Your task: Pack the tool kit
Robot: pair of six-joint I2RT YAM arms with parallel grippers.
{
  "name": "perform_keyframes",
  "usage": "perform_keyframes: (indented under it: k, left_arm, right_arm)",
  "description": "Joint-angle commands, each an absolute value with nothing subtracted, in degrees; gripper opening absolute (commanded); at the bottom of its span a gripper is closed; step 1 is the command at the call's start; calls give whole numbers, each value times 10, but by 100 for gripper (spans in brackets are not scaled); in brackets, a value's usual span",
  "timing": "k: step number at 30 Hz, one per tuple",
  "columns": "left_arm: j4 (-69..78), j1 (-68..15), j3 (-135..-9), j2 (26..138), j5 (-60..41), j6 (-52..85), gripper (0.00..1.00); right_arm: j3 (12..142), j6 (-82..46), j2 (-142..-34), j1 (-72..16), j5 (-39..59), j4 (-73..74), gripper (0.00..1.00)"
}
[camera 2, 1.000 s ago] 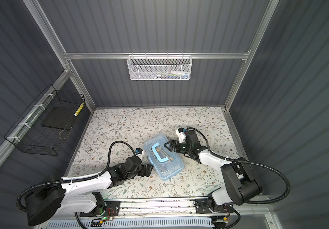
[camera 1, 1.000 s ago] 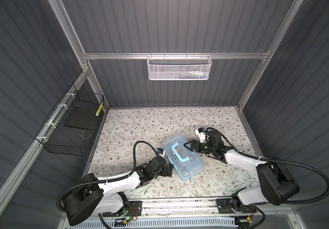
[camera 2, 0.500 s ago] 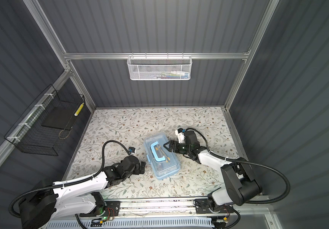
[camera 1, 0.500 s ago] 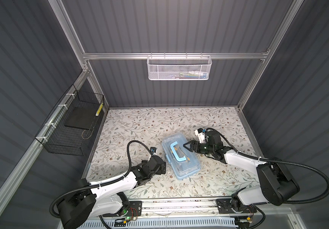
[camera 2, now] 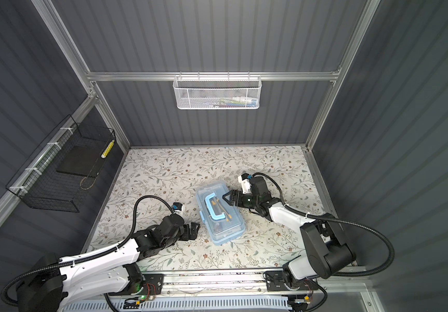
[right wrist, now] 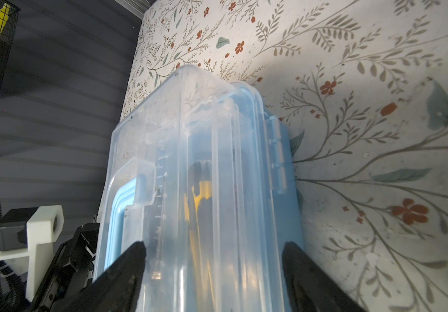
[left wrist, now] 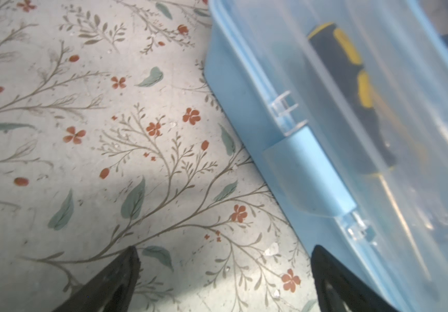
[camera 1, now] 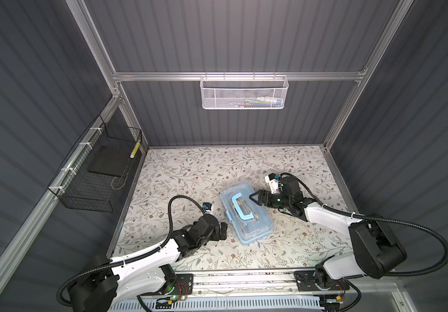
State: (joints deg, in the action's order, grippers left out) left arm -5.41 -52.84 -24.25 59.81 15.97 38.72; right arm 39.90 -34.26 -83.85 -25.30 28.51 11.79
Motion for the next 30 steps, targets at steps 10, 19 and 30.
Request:
perform_keyframes:
  k: [10,19,30]
  left_arm:
    - [9,-530,-264,648,133,342,100]
    - [9,-530,-288,675,208,322,100]
    - [-106,-528,-273,647,300,425,100]
  right_arm:
    - [393,-338,-858,-262,272,86,80]
    - [386,-343,-863,-264,274,97,80]
    - [380,-340,-854,-265,265,97,80]
